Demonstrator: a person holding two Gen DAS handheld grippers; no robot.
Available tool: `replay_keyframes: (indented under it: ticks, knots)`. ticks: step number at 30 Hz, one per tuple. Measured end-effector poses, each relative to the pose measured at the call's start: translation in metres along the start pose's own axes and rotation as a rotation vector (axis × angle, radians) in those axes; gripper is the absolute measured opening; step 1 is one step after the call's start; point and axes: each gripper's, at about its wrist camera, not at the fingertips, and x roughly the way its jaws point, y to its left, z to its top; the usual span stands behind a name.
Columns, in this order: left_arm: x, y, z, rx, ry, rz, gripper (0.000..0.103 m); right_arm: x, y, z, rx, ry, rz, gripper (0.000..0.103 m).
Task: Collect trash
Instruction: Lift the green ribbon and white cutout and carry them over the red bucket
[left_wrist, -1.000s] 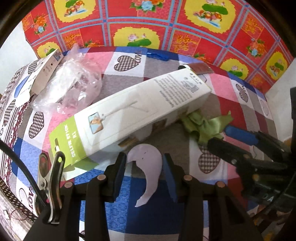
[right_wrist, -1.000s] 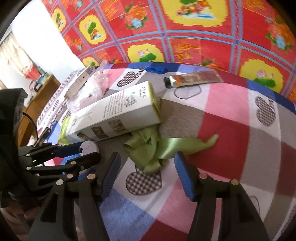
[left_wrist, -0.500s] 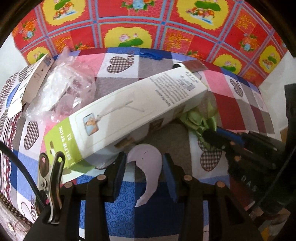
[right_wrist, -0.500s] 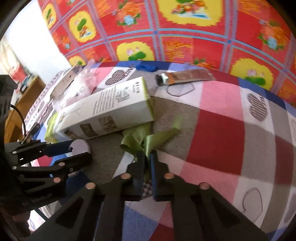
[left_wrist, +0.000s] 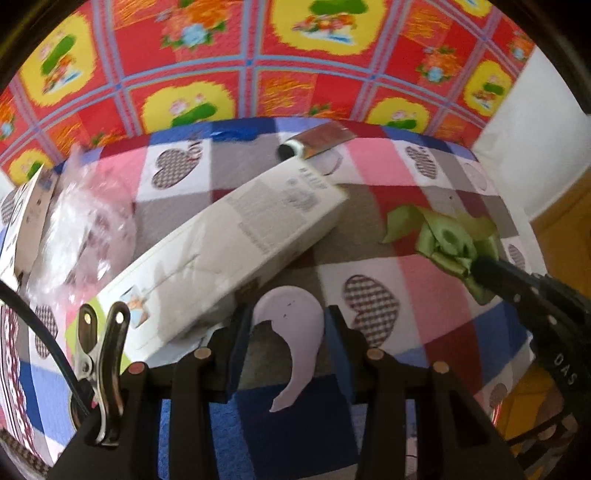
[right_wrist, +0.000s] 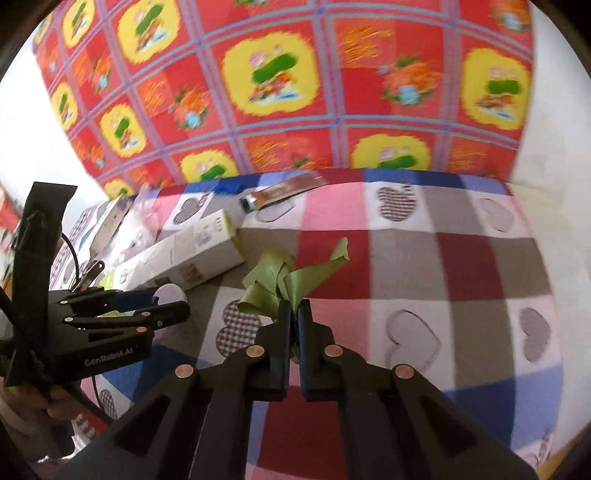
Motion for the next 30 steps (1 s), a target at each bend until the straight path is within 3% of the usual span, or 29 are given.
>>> replay_keyframes:
  ticks: [16,30]
  knots:
    - [-0.030,-0.055,0.004,0.255,-0.029,-0.144,0.042,-0.063,-0.004,-0.043,0.181,-0.104,-0.121,0.004]
    - [-0.053,-0.133,-0.021,0.492,-0.030,-0.294,0.042,-0.135,-0.024,-0.103,0.379,-0.188,-0.269,0.004]
